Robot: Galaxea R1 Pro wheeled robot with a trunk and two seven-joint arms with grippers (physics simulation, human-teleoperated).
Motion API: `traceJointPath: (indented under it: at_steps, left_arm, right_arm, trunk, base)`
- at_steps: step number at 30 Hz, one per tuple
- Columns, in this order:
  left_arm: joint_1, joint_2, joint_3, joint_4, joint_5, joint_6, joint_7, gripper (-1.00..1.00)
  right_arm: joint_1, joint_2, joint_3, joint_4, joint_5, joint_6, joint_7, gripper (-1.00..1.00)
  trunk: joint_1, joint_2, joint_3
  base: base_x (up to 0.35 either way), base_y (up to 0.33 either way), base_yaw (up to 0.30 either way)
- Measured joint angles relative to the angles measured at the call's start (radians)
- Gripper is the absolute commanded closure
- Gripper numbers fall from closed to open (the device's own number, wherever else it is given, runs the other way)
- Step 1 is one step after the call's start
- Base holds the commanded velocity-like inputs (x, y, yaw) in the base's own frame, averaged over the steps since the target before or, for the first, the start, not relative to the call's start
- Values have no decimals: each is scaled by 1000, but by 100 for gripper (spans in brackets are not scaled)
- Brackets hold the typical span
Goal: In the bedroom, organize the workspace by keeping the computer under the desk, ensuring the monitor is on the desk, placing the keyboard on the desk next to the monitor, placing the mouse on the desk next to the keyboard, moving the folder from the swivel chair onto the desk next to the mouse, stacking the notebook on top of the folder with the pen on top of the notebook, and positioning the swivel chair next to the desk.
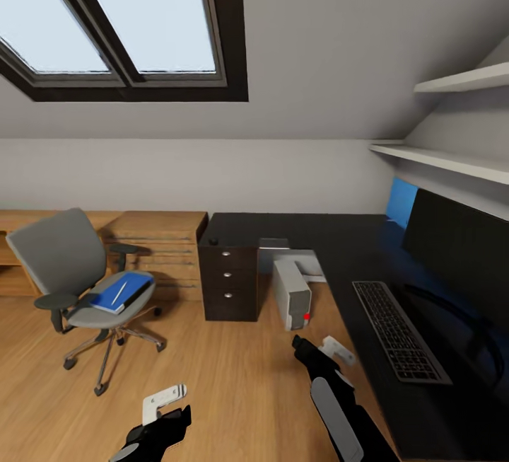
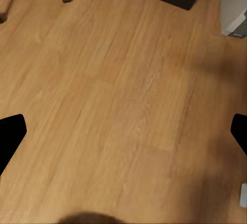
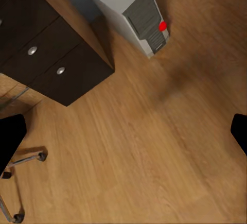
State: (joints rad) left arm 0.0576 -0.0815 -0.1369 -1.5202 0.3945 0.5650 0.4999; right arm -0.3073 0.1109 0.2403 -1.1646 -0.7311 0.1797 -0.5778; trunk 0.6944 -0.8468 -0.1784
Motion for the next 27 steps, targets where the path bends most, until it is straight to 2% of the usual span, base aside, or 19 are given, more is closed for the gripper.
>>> traceJointPath:
  at_steps: [6,15,27]
  left_arm:
    - [0,0,0,0,0,0,0,-100]
    - [0,0,-2,0,0,0,0,-100]
    - [1,0,-2,0,0,1,-2,-100]
  right_arm:
    - [1,-17,-4,-1,-5,-4,3,-100]
    - [0,-19,-3,-2,-6,-4,5,-100]
    - [0,-19,-2,-1,-2,-7,6,-100]
  trunk:
    - [0,0,0]
    - [0,0,0]
    - [0,0,0]
  base:
    - [309,167,0]
    - [314,156,12]
    - [272,86,269]
